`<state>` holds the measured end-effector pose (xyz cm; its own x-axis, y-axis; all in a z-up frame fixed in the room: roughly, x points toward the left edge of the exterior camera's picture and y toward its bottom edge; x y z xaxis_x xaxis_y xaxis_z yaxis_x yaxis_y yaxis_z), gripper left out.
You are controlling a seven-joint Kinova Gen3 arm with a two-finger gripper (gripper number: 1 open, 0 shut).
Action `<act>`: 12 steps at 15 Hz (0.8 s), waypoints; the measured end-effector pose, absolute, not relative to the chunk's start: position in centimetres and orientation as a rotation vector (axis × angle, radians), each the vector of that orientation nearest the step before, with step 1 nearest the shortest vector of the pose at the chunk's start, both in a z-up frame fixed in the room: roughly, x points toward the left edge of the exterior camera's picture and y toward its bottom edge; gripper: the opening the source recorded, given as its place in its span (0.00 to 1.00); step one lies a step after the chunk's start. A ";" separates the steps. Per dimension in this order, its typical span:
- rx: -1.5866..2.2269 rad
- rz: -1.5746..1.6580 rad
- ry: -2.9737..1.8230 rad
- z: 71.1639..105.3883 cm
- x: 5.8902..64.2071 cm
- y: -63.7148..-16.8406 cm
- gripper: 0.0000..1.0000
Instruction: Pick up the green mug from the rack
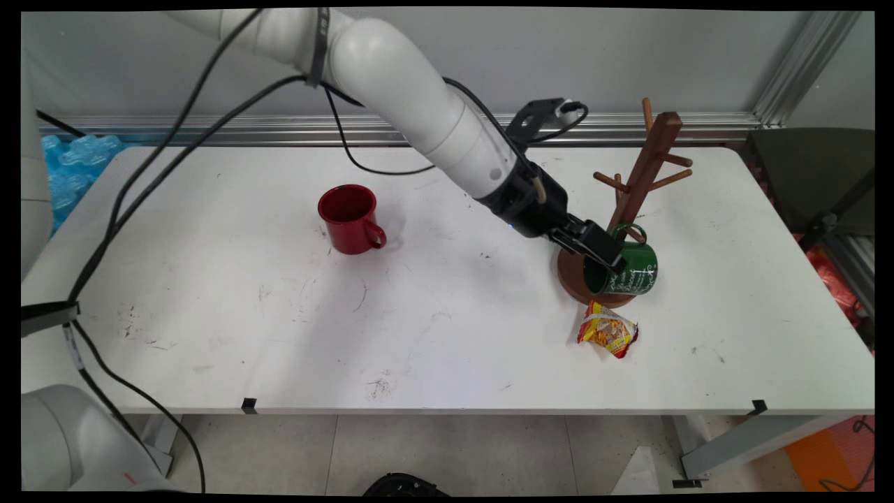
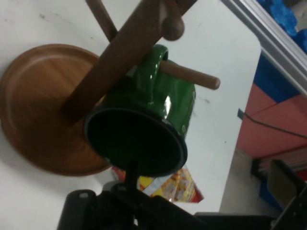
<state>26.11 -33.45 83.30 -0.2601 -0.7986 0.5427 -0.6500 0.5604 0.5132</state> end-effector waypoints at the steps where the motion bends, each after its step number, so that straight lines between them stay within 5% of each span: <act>1: 1.167 -0.245 -1.983 83.0 25.9 -33.6 1.00; 12: 1.184 -0.287 -1.883 80.4 24.9 -34.0 1.00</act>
<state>24.87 -34.02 80.40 -0.1704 -0.8195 0.5472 -0.6192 0.5210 0.5875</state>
